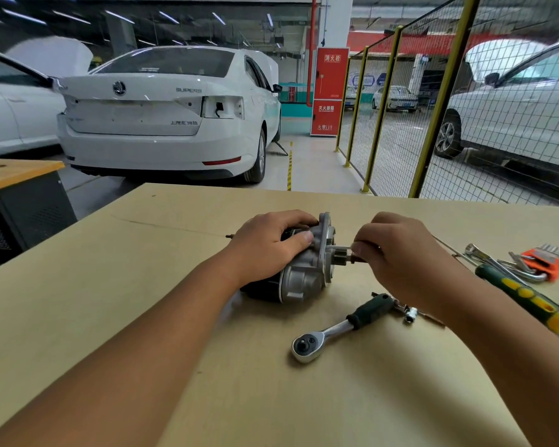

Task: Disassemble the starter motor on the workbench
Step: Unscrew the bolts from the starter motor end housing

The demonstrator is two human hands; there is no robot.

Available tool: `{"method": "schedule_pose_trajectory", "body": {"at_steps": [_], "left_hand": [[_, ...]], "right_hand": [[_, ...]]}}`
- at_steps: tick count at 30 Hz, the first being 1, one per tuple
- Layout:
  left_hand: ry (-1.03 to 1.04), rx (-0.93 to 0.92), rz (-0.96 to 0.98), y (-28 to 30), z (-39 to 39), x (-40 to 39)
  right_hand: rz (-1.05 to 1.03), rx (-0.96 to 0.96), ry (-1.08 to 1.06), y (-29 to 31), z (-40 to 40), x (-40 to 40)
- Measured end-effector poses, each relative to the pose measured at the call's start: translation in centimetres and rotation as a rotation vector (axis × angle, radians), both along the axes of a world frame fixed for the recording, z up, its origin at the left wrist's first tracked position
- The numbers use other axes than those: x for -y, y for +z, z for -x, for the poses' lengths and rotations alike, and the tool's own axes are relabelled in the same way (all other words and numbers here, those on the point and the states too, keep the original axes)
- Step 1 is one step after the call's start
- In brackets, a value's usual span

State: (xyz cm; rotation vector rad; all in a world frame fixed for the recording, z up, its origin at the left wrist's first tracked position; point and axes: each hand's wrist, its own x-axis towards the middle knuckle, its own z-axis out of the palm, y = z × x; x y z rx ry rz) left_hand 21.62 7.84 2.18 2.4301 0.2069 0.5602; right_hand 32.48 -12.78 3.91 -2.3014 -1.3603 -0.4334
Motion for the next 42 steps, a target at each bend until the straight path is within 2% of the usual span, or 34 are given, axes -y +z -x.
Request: {"method": "schedule_pose_trajectory", "body": {"at_steps": [4,6,12,14,17,22,25,30,34,36,40,42], "left_hand": [[-0.003,-0.005,-0.013,0.1,0.2,-0.1],[-0.011,-0.012,-0.019,0.1,0.2,-0.1],[-0.008,-0.002,0.0,-0.1,0.1,-0.1],[0.0,0.005,0.009,-0.1,0.0,-0.1],[0.003,0.007,-0.012,0.0,0.1,0.0],[-0.02,-0.012,-0.026,0.1,0.1,-0.1],[-0.024,-0.02,-0.026,0.1,0.1,-0.2],[-0.002,0.005,0.013,-0.2,-0.1,-0.1],[0.005,0.004,-0.005,-0.2,0.0,0.0],[0.0,0.0,-0.015,0.0,0.0,0.0],[-0.017,-0.011,-0.024,0.2,0.2,0.1],[-0.021,-0.016,-0.03,0.2,0.2,0.1]], "right_hand": [[0.08,0.231,-0.171,0.1,0.9,-0.1],[0.096,0.27,-0.203,0.3,1.2,-0.2],[0.038,0.022,-0.007,0.3,0.7,0.1],[0.048,-0.003,0.01,0.1,0.6,0.0],[0.09,0.016,-0.003,-0.1,0.6,-0.3],[0.1,0.226,-0.139,-0.1,1.4,-0.3],[0.064,0.208,-0.142,0.2,1.6,-0.3],[-0.005,0.071,-0.015,0.3,1.6,-0.2],[0.017,0.05,-0.032,0.1,1.1,-0.4],[0.035,0.071,-0.046,-0.1,1.2,-0.6],[0.101,0.261,-0.169,-0.1,1.7,-0.7],[0.094,0.259,-0.185,0.1,1.9,-0.5]]}}
